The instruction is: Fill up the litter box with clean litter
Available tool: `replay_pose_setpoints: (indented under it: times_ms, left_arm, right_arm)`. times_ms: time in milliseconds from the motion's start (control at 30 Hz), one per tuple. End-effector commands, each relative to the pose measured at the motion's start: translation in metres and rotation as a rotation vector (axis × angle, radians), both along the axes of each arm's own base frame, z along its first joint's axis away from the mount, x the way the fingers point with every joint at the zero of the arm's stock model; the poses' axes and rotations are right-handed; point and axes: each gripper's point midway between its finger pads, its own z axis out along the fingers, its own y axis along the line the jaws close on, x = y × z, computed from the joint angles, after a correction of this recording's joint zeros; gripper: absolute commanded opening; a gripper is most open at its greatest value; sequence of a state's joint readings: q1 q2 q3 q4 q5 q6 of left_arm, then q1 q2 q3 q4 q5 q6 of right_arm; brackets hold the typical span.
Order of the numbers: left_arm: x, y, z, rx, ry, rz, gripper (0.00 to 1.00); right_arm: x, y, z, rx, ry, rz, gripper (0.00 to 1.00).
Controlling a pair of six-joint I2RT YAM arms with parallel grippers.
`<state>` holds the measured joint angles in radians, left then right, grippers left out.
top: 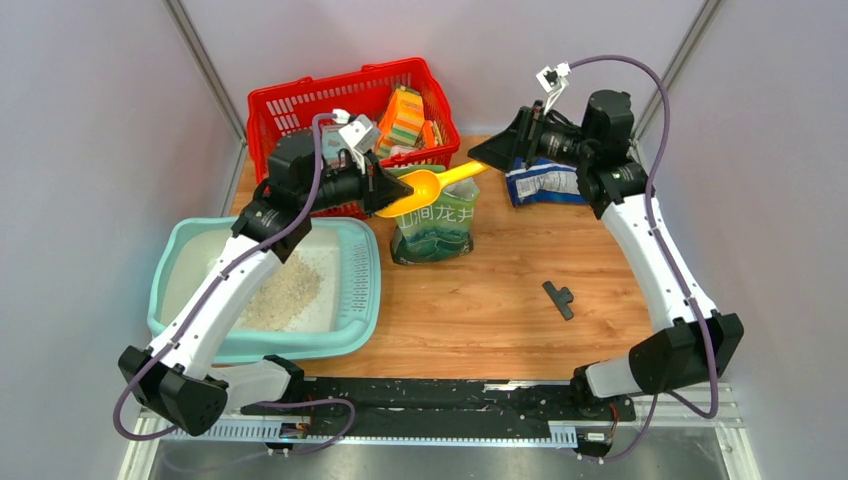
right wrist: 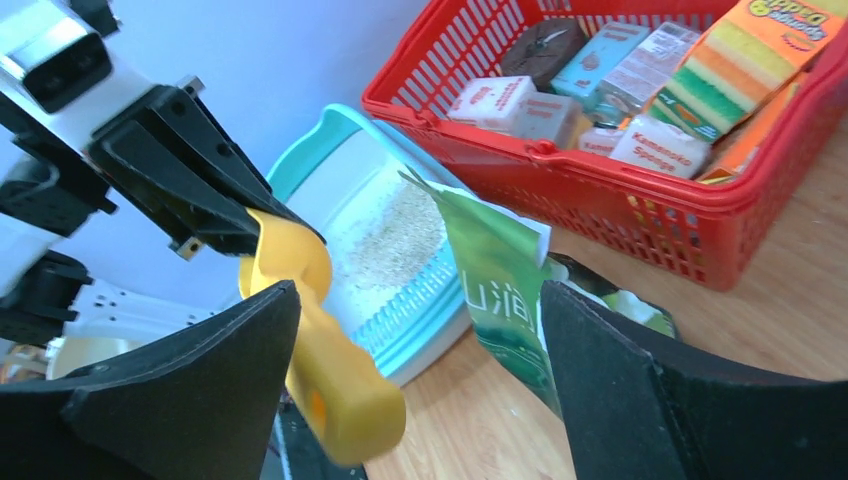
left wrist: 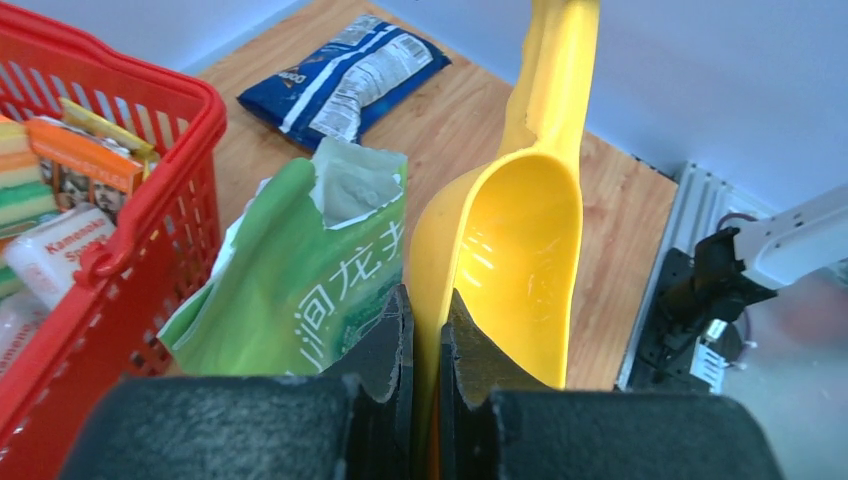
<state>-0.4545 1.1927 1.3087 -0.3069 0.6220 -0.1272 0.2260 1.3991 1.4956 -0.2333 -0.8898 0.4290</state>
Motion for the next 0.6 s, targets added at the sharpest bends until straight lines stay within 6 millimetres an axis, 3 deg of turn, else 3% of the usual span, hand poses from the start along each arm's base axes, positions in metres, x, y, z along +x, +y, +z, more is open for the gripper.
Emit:
replay_pose_setpoints:
  times_ms: [0, 300, 400, 500, 533, 567]
  left_arm:
    - [-0.004, -0.009, 0.020, -0.107, 0.005, -0.054, 0.00]
    - [0.016, 0.001, 0.015, -0.150, 0.036, 0.036, 0.00]
    - [0.018, -0.002, 0.014, -0.157, 0.039, 0.023, 0.00]
    - [0.020, -0.004, 0.010, -0.152, 0.045, 0.016, 0.00]
    - [0.023, -0.003, 0.008, -0.146, 0.045, 0.026, 0.01]
    - [0.024, -0.003, 0.005, -0.137, 0.050, 0.029, 0.07]
  right_arm:
    - [-0.010, 0.020, 0.030, 0.082, 0.000, 0.104, 0.90]
    - [-0.023, 0.033, 0.022, 0.091, 0.064, 0.160, 0.80]
    - [-0.024, 0.032, 0.022, 0.088, 0.054, 0.159, 0.68]
    - [-0.024, 0.033, 0.021, 0.082, 0.034, 0.172, 0.44]
    - [-0.023, 0.033, 0.021, 0.079, 0.024, 0.172, 0.27]
    - [-0.022, 0.033, 0.022, 0.076, 0.009, 0.165, 0.19]
